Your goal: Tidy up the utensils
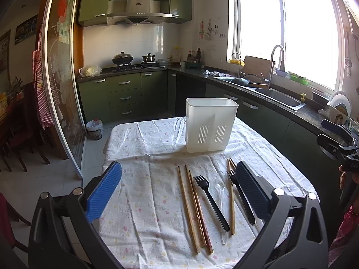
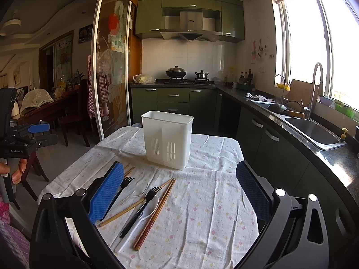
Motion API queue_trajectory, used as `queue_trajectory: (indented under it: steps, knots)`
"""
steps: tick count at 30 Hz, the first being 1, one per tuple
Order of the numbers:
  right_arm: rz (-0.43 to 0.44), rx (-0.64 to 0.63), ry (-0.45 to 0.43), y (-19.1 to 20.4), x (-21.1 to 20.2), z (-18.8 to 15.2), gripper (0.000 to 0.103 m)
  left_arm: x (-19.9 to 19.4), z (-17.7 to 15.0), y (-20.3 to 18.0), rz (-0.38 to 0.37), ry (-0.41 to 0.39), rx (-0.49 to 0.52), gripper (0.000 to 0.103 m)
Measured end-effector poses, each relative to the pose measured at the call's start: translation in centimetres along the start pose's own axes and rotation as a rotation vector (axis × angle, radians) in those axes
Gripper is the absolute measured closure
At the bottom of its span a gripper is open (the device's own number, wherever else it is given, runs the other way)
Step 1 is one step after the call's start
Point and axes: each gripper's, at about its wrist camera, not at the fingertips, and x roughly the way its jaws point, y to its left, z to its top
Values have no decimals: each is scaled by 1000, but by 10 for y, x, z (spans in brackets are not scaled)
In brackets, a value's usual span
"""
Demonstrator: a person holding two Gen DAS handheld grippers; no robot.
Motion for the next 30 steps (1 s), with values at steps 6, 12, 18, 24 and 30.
queue_trajectory:
  steps: [6, 12, 18, 24, 30]
  knots:
    - [2, 1, 1, 0, 1, 0, 4, 0, 0, 0, -1, 0, -1, 6]
    - [3, 2, 5, 1, 2, 0, 4, -1, 0, 1, 3, 0, -2, 6]
    - [8, 16, 10, 0, 3, 0, 4, 1, -1, 5, 0, 18, -29, 6]
    - [17, 41, 46, -4, 8, -1, 4, 18, 3, -4, -56, 93, -26, 6]
    - [118, 194, 187, -18, 30, -4, 4, 81, -3, -24, -166, 368, -56, 6]
